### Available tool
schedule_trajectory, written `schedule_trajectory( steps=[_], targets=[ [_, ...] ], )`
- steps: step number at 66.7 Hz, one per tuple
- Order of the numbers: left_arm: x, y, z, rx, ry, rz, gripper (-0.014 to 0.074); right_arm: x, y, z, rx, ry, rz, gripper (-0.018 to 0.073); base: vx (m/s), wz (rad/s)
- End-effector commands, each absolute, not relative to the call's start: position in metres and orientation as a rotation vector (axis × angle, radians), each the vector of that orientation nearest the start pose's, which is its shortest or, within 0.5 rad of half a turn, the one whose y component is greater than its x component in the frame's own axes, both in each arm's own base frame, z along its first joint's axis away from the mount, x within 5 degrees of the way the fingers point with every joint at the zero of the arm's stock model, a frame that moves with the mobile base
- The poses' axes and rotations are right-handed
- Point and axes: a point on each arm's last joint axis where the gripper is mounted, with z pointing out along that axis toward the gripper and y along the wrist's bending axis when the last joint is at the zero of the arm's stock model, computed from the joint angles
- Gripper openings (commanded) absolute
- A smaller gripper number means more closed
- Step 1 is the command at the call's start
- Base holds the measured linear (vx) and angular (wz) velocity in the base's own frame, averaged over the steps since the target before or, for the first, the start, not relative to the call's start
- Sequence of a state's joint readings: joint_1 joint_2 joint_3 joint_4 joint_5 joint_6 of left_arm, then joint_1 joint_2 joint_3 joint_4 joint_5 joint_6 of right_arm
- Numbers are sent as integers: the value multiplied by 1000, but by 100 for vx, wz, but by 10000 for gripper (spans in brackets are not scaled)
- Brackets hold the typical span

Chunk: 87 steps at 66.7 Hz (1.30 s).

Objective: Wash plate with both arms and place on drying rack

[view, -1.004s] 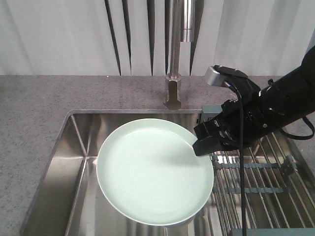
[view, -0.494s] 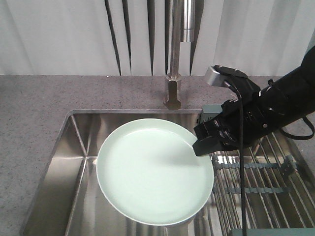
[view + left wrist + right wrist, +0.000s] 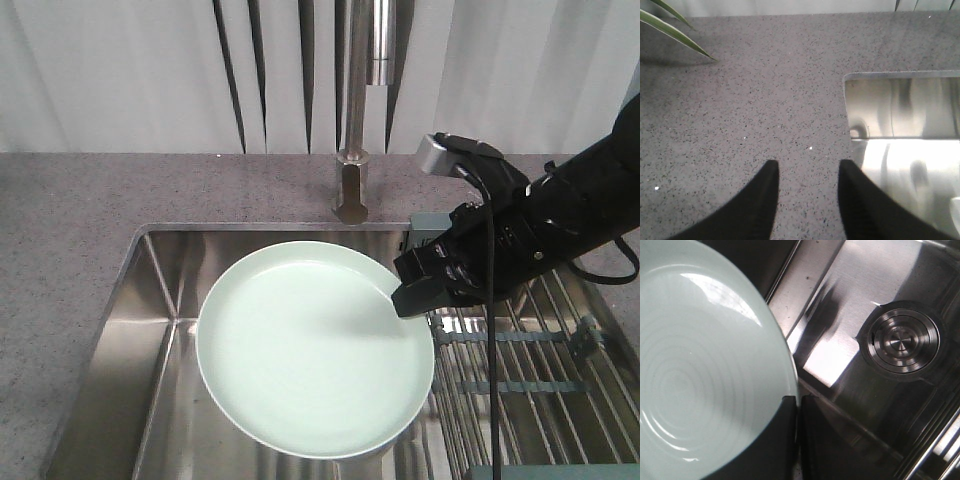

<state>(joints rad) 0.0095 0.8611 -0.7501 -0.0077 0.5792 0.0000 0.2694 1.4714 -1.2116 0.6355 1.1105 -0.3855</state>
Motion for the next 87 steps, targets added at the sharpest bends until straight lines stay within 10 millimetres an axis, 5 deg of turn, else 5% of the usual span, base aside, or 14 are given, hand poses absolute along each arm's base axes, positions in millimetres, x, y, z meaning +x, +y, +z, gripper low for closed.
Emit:
schedule_trajectory(
  steps=[1, 16, 62, 87],
  targets=[
    [183, 0, 345, -6, 2130, -13, 442, 262, 124, 336, -591, 2548, 861, -8, 0, 0],
    [209, -9, 349, 150, 2215, -66, 590, 262, 124, 336, -591, 2548, 861, -8, 0, 0],
    [312, -52, 342, 740, 2012, -455, 590, 262, 124, 336, -591, 2548, 861, -8, 0, 0],
    [369, -89, 328, 974, 1936, -482, 590, 262, 124, 336, -590, 2548, 861, -8, 0, 0]
  ],
)
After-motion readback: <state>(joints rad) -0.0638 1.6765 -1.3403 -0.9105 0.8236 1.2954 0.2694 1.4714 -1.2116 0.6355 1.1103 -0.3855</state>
